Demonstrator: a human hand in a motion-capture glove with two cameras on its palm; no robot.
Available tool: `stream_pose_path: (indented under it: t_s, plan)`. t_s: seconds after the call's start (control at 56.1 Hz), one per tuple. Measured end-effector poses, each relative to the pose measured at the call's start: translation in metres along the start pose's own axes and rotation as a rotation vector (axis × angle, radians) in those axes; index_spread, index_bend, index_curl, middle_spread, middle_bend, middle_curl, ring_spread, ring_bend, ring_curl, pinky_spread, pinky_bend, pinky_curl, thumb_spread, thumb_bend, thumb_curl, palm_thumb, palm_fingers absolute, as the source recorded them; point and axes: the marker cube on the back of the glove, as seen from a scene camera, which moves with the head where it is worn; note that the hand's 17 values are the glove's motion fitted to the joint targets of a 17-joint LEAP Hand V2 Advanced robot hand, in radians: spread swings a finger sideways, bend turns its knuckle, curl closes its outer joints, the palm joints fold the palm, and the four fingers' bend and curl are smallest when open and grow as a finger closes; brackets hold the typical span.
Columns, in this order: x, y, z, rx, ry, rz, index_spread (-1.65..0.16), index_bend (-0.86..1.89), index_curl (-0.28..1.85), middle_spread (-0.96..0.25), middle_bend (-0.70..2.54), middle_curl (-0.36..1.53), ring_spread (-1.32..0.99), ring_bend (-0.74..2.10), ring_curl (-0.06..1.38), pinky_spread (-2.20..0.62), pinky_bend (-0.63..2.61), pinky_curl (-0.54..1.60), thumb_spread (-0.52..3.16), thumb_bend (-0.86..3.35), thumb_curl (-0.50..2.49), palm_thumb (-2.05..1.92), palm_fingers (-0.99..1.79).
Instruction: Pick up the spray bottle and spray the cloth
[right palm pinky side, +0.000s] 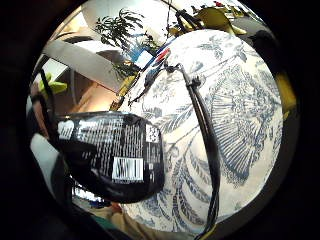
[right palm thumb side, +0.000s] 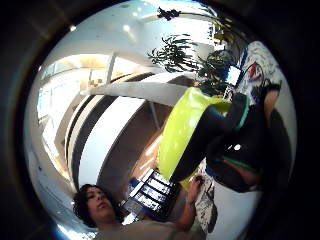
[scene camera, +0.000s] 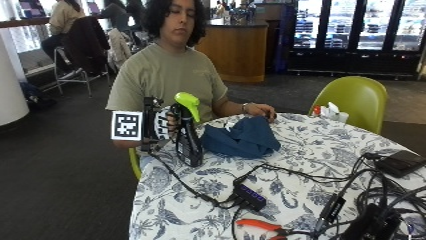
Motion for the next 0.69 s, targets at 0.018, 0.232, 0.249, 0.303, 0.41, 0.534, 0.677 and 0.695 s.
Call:
stream_pose_path:
  t_s: [0.018, 0.232, 0.249, 0.303, 0.41, 0.534, 0.677, 0.695]
  plan:
    - [0.000, -0.003, 0.001, 0.013, -0.005, 0.005, -0.28, 0.67, 0.52, -0.22, 0.65, 0.68, -0.24, 0.85, 0.61, -0.14, 0.88, 0.61, 1.34, 0.01, 0.55, 0.90, 1.31]
    - [0.004, -0.008, 0.004, -0.069, -0.062, -0.032, -0.25, 0.84, 0.65, -0.24, 0.87, 0.83, -0.25, 1.01, 0.73, -0.13, 1.00, 0.74, 1.47, 0.06, 0.58, 0.95, 1.20]
    - [0.004, -0.009, 0.004, -0.068, -0.062, -0.024, -0.24, 0.85, 0.66, -0.24, 0.88, 0.85, -0.25, 1.02, 0.74, -0.13, 1.00, 0.75, 1.48, 0.06, 0.59, 0.95, 1.19]
    - [0.003, -0.015, 0.007, -0.020, -0.063, 0.013, -0.24, 0.87, 0.68, -0.24, 0.91, 0.87, -0.25, 1.04, 0.76, -0.13, 1.02, 0.77, 1.50, 0.07, 0.59, 0.96, 1.17]
    - [0.002, -0.012, 0.004, -0.006, -0.063, 0.024, -0.23, 0.89, 0.72, -0.24, 0.94, 0.92, -0.25, 1.08, 0.80, -0.12, 1.03, 0.82, 1.53, 0.09, 0.61, 0.97, 1.13]
    - [0.002, -0.006, -0.001, -0.012, 0.013, 0.032, -0.22, 0.87, 0.74, -0.24, 0.91, 0.95, -0.24, 1.09, 0.83, -0.12, 1.06, 0.87, 1.56, 0.09, 0.62, 0.96, 1.06]
    - [-0.002, 0.014, -0.012, -0.068, 0.101, -0.002, -0.23, 0.59, 0.68, -0.21, 0.73, 0.88, -0.21, 1.00, 0.76, -0.18, 0.94, 0.77, 1.48, 0.01, 0.62, 0.86, 1.01]
    - [-0.003, 0.017, -0.014, -0.080, 0.115, -0.010, -0.23, 0.54, 0.67, -0.20, 0.69, 0.86, -0.20, 0.98, 0.75, -0.20, 0.91, 0.75, 1.47, 0.01, 0.62, 0.85, 0.97]
